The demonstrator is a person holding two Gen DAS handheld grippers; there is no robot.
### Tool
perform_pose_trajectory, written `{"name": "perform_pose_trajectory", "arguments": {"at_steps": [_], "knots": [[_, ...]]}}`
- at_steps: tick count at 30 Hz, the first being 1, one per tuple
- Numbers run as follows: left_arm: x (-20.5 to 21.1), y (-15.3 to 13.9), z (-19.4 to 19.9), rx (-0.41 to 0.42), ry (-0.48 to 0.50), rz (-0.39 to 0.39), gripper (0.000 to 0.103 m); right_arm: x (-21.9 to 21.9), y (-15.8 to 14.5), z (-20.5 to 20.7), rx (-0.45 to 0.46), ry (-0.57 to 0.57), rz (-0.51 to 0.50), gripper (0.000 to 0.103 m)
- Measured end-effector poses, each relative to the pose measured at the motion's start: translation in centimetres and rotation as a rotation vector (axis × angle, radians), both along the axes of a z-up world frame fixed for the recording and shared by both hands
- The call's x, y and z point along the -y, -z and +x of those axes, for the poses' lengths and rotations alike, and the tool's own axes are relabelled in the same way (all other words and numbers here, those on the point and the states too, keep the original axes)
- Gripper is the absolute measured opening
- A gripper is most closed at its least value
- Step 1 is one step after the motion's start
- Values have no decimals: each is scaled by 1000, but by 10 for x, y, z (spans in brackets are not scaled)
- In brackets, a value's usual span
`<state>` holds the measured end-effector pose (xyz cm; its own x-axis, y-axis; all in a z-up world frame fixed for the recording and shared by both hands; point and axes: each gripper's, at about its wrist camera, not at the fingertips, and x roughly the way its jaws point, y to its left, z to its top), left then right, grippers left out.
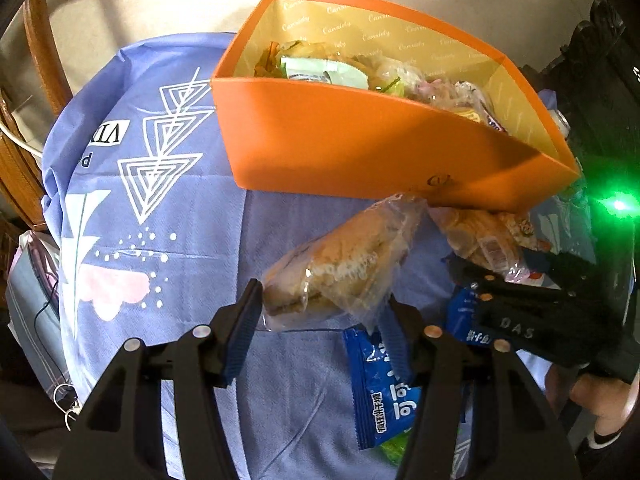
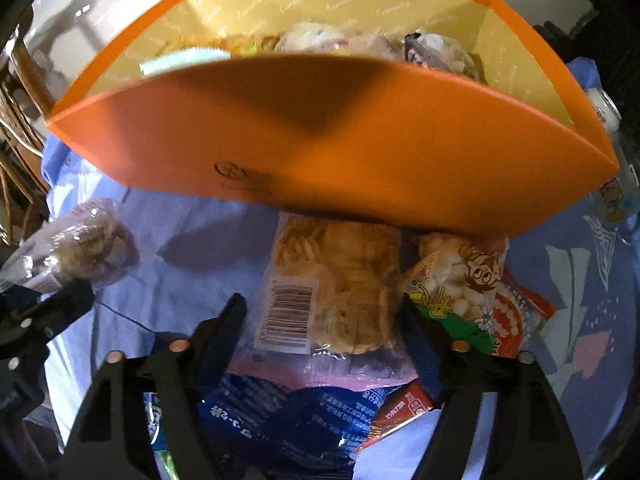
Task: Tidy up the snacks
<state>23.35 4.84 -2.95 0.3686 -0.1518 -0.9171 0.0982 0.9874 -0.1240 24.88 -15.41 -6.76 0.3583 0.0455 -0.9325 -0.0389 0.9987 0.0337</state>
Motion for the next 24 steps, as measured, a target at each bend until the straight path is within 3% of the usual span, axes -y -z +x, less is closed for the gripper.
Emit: {"name": "perform_pose_trajectory", "arguments": {"at_steps": [1, 4, 5, 8, 16, 18, 20, 24], "knots": [[-1, -1, 0, 1, 0, 0, 55, 1, -2, -1, 0, -5, 18, 57], [-1, -6, -1, 11, 2, 1, 53, 5, -18, -7, 33, -12, 52, 51], [-1, -7, -2, 13, 2, 4, 35, 5, -26, -12, 52, -17, 51, 51], [-1, -15, -2, 17, 9, -17, 24, 4, -50, -27, 119, -29, 34, 50], [6, -19, -6, 31, 22, -8, 23, 3, -116, -61, 278, -60, -37, 50], [10, -19, -6, 42, 27, 3, 28, 2, -131, -58, 310, -62, -64, 50], [16, -18, -5, 62, 37, 34, 57, 1, -140, -63, 330, -60, -84, 50], [29, -8, 5, 91, 51, 91, 75, 2, -152, -69, 348, -56, -118, 50]]}}
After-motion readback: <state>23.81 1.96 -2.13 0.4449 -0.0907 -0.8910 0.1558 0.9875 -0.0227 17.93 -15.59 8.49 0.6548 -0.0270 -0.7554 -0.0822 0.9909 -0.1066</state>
